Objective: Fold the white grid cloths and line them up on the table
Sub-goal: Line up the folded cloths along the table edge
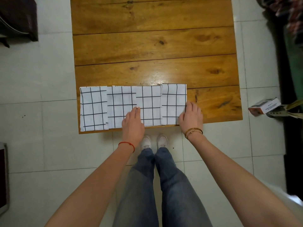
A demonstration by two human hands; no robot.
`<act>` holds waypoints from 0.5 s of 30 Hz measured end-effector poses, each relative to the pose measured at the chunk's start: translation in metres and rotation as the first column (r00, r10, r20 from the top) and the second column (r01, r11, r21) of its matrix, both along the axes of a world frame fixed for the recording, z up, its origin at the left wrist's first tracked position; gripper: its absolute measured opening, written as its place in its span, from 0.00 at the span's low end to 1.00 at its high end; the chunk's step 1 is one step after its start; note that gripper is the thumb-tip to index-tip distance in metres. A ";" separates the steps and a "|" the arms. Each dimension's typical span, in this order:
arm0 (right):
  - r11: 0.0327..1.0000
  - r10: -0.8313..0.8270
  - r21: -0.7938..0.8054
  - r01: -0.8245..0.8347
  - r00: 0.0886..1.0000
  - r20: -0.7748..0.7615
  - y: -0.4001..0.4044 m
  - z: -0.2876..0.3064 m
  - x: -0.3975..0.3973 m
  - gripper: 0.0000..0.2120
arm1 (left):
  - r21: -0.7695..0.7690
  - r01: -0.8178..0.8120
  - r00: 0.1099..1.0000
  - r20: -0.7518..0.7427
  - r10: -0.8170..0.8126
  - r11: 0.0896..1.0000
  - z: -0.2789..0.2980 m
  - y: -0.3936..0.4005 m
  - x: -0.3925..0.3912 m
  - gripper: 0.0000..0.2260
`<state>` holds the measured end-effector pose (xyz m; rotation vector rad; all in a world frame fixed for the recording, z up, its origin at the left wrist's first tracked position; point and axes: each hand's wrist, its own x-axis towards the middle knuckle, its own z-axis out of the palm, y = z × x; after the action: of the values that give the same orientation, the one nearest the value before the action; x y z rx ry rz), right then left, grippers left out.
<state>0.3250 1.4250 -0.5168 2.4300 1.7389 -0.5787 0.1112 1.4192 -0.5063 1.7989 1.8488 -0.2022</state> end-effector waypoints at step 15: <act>0.984 0.173 -0.033 -0.174 0.984 -0.035 -0.001 0.001 0.003 0.22 | -0.008 0.006 1.000 -0.030 -0.006 1.000 0.001 -0.004 0.001 0.27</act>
<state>0.3283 1.4236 -0.5154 2.2277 1.9097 -0.6253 0.1121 1.4153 -0.5050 1.8056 1.8610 -0.2396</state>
